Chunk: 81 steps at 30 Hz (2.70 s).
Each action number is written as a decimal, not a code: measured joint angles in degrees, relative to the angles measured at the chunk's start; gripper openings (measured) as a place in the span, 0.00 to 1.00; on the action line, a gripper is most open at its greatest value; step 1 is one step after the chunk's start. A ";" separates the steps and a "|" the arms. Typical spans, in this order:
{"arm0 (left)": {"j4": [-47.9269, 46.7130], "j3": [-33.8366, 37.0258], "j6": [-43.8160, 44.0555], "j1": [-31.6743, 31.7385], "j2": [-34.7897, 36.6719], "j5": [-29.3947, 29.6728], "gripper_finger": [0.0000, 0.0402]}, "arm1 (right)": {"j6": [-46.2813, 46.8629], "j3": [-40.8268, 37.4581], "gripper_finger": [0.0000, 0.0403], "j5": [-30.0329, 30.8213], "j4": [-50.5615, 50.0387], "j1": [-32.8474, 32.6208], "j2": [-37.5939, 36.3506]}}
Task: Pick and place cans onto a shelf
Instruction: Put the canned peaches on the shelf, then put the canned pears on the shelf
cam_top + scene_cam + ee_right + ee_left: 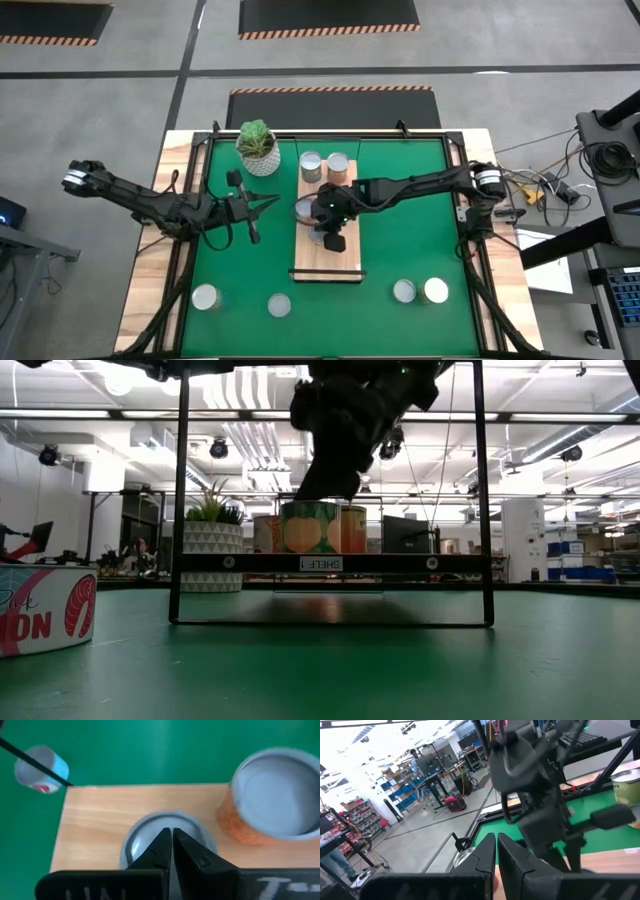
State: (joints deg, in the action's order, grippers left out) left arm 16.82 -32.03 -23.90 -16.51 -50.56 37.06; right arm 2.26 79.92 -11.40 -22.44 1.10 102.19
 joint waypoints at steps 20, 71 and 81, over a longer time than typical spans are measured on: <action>-0.22 0.00 0.90 -0.02 -0.07 -0.02 0.00 | -3.41 1.16 0.02 13.23 -10.08 3.56 -0.94; -11.01 -5.74 23.64 -4.69 -0.74 -0.63 0.00 | 19.52 11.82 0.02 11.65 -21.30 -16.36 -21.79; -11.71 -6.62 27.93 -5.09 -1.67 -0.66 0.00 | 48.84 9.75 0.02 10.36 -40.04 -30.76 -16.40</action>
State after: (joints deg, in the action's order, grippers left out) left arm 5.11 -38.65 4.03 -21.61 -52.23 36.40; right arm 51.11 89.67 -1.04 -62.47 -29.66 85.80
